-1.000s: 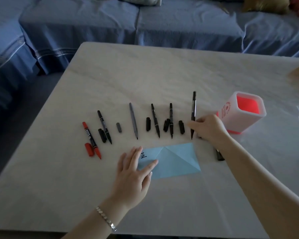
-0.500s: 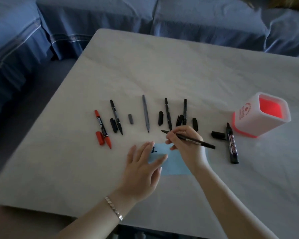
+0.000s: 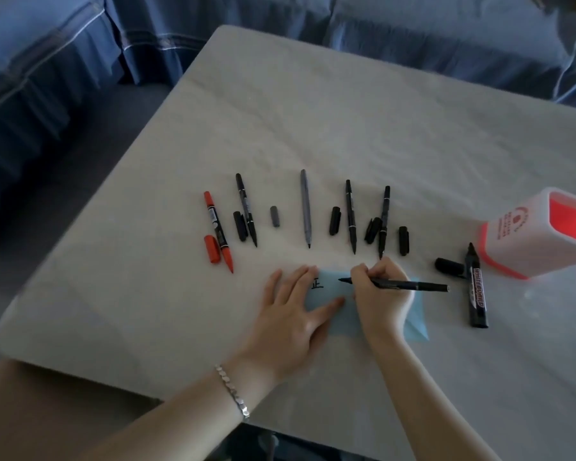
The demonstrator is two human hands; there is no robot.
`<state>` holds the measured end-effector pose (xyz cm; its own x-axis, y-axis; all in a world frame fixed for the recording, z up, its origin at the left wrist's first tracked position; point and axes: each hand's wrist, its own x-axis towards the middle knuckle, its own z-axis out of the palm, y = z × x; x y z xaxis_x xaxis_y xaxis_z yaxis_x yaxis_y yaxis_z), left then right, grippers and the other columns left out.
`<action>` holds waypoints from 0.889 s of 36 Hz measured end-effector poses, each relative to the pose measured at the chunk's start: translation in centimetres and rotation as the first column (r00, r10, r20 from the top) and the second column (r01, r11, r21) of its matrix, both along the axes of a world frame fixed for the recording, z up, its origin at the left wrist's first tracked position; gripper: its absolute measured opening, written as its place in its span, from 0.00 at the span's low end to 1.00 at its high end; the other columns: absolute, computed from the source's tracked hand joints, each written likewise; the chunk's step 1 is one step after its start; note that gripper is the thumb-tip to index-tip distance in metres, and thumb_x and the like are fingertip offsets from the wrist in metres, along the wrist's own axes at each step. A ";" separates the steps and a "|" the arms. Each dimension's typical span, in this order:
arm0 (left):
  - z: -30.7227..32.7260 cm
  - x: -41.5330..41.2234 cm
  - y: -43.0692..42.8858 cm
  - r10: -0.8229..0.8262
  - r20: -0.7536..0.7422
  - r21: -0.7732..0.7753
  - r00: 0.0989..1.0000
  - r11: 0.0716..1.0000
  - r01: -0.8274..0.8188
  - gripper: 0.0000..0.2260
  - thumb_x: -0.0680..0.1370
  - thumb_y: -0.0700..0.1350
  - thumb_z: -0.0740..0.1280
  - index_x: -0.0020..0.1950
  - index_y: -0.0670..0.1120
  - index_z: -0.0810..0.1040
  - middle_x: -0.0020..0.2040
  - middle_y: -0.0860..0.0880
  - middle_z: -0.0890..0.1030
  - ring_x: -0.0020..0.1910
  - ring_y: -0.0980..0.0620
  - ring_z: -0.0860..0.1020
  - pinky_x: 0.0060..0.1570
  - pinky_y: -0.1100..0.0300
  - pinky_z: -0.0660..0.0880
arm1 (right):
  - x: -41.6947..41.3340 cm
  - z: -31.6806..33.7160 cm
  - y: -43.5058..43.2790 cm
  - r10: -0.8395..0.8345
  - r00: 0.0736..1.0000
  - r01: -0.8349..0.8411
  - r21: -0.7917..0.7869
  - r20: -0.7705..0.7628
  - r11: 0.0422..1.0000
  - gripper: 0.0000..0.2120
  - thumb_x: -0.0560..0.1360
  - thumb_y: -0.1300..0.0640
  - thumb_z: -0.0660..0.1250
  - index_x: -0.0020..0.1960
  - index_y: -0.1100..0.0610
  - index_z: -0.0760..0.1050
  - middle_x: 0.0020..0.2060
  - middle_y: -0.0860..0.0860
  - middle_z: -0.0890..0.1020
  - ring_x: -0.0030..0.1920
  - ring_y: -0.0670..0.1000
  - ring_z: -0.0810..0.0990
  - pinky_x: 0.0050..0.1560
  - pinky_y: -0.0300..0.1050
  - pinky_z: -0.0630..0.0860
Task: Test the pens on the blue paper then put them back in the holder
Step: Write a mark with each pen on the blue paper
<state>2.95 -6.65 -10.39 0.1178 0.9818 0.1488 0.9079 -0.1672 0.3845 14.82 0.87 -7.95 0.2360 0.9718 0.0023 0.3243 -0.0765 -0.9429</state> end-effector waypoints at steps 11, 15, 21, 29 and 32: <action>0.2 0.0 -0.1 -0.003 -0.046 -0.005 0.999 1.000 0.003 0.17 0.76 0.52 0.56 0.62 0.57 0.76 0.63 0.37 0.75 0.66 0.43 0.64 0.65 0.43 0.56 | -0.3 0.0 -0.1 0.075 0.997 -0.074 -0.012 0.034 0.997 0.19 0.69 0.65 0.67 0.26 0.56 0.61 0.22 0.49 0.64 0.23 0.43 0.64 0.25 0.32 0.61; 0.2 0.0 0.0 -0.002 -0.056 -0.007 0.998 1.000 0.001 0.17 0.75 0.51 0.57 0.63 0.58 0.75 0.64 0.38 0.75 0.67 0.43 0.64 0.65 0.43 0.56 | -0.4 0.0 -0.2 0.082 0.996 -0.082 -0.003 0.045 0.997 0.19 0.69 0.65 0.66 0.27 0.57 0.60 0.23 0.49 0.63 0.25 0.44 0.63 0.26 0.35 0.60; 0.2 0.0 -0.1 -0.001 -0.057 -0.017 0.998 1.000 0.000 0.17 0.75 0.52 0.57 0.61 0.57 0.76 0.64 0.38 0.74 0.67 0.43 0.64 0.66 0.43 0.56 | -0.4 -0.1 -0.1 0.049 0.998 -0.050 0.024 0.044 0.998 0.19 0.69 0.66 0.66 0.27 0.57 0.60 0.23 0.50 0.62 0.24 0.43 0.62 0.25 0.33 0.59; 0.3 0.1 -0.1 0.008 -0.047 -0.019 0.999 1.000 -0.009 0.17 0.75 0.51 0.57 0.61 0.56 0.77 0.63 0.37 0.75 0.66 0.43 0.64 0.66 0.43 0.56 | -0.3 -0.1 -0.2 0.068 0.997 -0.068 0.005 0.034 0.998 0.19 0.67 0.68 0.66 0.26 0.56 0.59 0.22 0.49 0.62 0.23 0.43 0.62 0.25 0.33 0.59; 0.3 0.1 -0.1 0.006 -0.033 -0.021 0.999 1.000 -0.007 0.17 0.75 0.51 0.57 0.61 0.56 0.77 0.63 0.37 0.75 0.67 0.43 0.63 0.67 0.43 0.55 | -0.2 -0.2 -0.2 0.064 0.998 -0.064 0.006 0.024 0.998 0.19 0.66 0.69 0.66 0.25 0.56 0.59 0.22 0.49 0.62 0.24 0.43 0.62 0.25 0.32 0.61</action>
